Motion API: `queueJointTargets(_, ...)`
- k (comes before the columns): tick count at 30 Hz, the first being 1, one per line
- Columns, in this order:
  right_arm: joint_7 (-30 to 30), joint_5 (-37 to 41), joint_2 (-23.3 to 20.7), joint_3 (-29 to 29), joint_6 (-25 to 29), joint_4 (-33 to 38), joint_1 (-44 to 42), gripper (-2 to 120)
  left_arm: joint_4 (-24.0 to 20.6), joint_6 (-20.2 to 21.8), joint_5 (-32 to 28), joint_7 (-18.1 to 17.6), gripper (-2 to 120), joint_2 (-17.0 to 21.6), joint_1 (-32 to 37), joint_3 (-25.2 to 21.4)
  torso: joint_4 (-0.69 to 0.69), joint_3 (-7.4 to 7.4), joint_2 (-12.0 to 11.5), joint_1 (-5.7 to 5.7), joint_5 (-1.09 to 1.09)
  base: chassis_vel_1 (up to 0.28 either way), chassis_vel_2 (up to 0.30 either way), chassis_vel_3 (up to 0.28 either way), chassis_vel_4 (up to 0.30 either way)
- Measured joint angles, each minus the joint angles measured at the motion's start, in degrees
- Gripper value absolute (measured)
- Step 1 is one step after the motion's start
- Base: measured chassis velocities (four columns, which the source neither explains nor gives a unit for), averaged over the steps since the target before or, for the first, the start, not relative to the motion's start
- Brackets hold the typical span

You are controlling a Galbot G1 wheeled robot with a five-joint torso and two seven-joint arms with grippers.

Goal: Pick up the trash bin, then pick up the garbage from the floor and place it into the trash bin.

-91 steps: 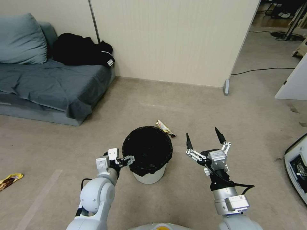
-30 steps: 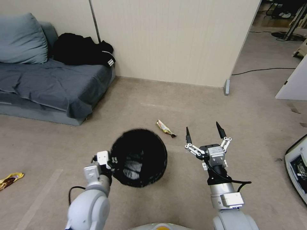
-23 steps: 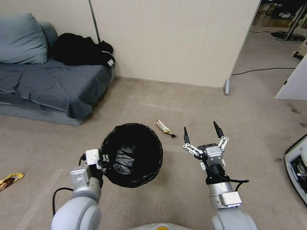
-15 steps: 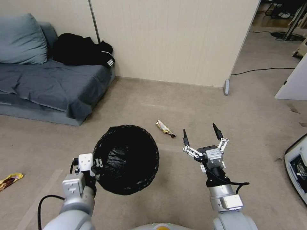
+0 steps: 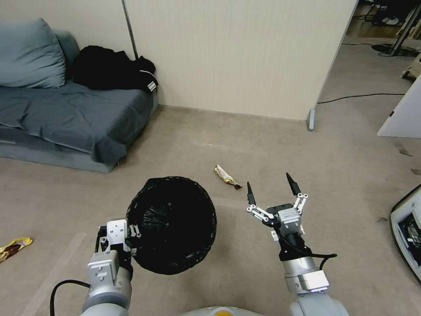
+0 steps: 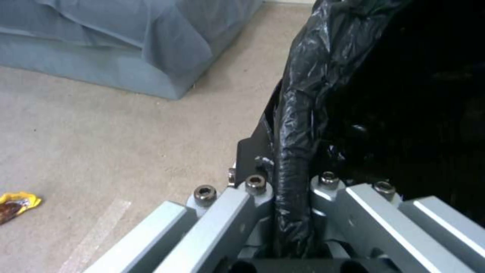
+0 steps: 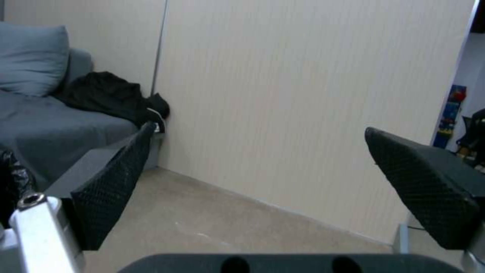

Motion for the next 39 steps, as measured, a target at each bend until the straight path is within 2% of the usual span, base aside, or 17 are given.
queueJointTargets(27, -0.95, -0.24, -0.09, 0.1, 0.59, -0.75, 0.24, 100, -0.49, -0.38, -0.44, -0.17, 0, -0.73, -0.72, -0.21, -0.01, 0.01, 0.0, 0.0, -0.02, -0.153, 0.156, 0.152, -0.156)
queueJointTargets(28, -1.41, -0.27, -0.11, 0.2, 1.09, -0.75, 0.3, 100, -0.66, -0.44, -0.45, -0.17, 0, -0.75, -0.81, -0.22, -0.02, 0.01, 0.0, 0.01, 0.04, -0.125, 0.134, 0.121, -0.131)
queueJointTargets(30, -1.86, -0.36, -0.11, 0.25, 1.58, -0.76, 0.29, 100, -0.66, -0.45, -0.48, -0.17, 0, -0.75, -0.85, -0.2, -0.01, 0.02, 0.0, 0.01, -0.02, -0.108, 0.099, 0.111, -0.083)
queueJointTargets(39, -1.78, 0.0, -2.14, -0.09, 2.45, -2.41, 2.13, 100, -0.34, -0.71, -0.61, -0.21, 0, -0.52, -0.75, -0.5, -0.01, 0.0, 0.0, 0.0, 0.0, -0.012, 0.014, 0.008, -0.01)
